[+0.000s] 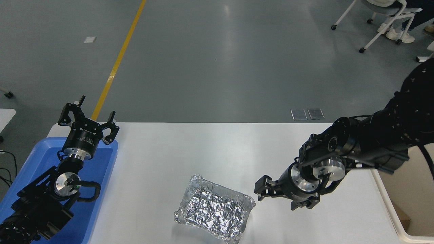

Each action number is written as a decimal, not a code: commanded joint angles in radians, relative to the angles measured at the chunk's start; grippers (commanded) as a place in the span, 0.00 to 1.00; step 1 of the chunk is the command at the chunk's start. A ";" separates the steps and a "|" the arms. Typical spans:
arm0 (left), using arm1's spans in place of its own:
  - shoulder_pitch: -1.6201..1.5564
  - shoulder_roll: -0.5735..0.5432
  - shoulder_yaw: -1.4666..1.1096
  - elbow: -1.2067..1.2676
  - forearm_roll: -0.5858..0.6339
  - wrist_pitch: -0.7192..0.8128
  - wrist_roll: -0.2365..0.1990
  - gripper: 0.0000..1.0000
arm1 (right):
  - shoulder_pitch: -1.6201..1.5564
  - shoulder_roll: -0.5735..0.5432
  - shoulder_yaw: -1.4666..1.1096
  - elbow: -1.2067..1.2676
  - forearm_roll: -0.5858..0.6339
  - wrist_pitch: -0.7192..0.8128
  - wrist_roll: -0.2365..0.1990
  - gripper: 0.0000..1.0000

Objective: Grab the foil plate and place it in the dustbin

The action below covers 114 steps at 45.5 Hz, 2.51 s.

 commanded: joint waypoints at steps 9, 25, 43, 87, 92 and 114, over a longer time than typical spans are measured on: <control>0.001 0.000 0.000 0.000 0.001 0.000 0.000 0.99 | -0.156 0.002 0.123 -0.059 0.001 -0.086 0.000 1.00; -0.001 0.000 0.000 0.000 0.001 0.000 0.000 0.99 | -0.277 0.025 0.209 -0.137 0.001 -0.191 0.000 1.00; -0.001 0.000 0.000 0.000 0.001 -0.001 0.000 0.99 | -0.360 0.044 0.214 -0.188 -0.077 -0.281 0.006 0.65; -0.001 0.000 0.000 0.000 0.000 -0.001 0.000 0.99 | -0.124 0.001 0.099 -0.122 -0.114 -0.246 0.006 0.00; -0.001 0.000 0.000 0.000 0.001 -0.001 0.000 0.99 | -0.031 -0.048 0.076 -0.108 -0.111 -0.199 0.006 0.00; -0.001 0.000 0.000 0.000 0.001 -0.001 0.000 0.99 | 0.331 -0.300 0.016 -0.107 -0.123 0.105 0.009 0.00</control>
